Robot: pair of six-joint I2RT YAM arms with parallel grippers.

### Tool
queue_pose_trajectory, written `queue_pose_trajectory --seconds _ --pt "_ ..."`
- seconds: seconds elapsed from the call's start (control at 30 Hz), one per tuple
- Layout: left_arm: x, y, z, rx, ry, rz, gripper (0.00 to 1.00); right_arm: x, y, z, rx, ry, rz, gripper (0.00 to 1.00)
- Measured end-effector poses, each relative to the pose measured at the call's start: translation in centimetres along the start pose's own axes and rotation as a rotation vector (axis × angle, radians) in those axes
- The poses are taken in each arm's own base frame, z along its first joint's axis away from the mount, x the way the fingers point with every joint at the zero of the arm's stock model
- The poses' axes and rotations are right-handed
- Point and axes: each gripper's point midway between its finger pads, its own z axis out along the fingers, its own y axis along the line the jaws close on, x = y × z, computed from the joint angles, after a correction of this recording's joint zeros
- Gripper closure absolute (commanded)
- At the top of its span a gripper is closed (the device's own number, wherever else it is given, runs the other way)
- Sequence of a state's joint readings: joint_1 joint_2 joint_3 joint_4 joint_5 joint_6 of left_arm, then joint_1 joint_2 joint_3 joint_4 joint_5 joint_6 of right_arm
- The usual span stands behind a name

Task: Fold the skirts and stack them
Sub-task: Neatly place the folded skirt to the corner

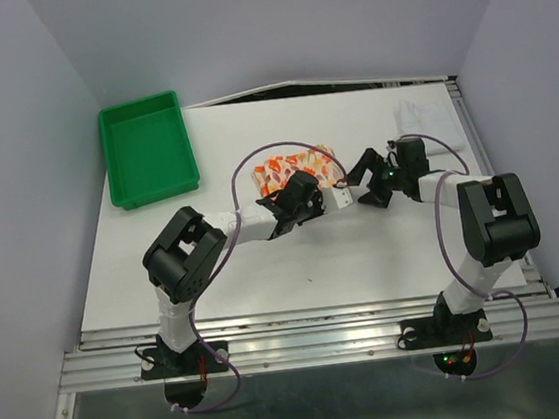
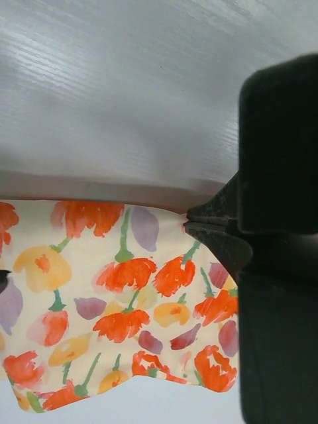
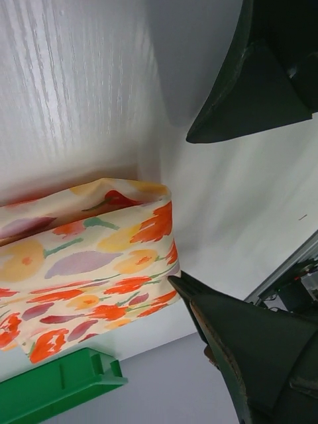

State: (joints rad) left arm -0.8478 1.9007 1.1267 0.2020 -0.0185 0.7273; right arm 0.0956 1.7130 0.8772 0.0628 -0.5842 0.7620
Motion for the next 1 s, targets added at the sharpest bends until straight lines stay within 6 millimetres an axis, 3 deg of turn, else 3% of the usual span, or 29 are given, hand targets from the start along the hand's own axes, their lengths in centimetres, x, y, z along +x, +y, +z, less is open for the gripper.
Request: queue_pose_trajectory --seconds 0.2,0.37,0.5,0.77,1.0 --pt "-0.8 0.9 -0.1 0.021 -0.037 -0.057 1.00 1.1 0.4 2.1 -0.029 0.011 0.026 0.00" --pt "-1.0 0.9 -0.1 0.041 -0.054 -0.086 1.00 0.8 1.0 3.4 -0.067 -0.006 0.034 0.01" --pt "-1.0 0.6 -0.1 0.062 -0.059 -0.104 1.00 0.0 1.4 4.3 -0.106 -0.035 0.058 0.11" --pt "-1.3 0.7 -0.1 0.078 -0.074 -0.130 1.00 -0.8 1.9 5.7 -0.167 -0.065 0.097 0.18" --pt "-1.2 0.6 -0.1 0.092 -0.080 -0.142 1.00 -1.2 1.9 6.7 -0.210 -0.078 0.114 0.31"
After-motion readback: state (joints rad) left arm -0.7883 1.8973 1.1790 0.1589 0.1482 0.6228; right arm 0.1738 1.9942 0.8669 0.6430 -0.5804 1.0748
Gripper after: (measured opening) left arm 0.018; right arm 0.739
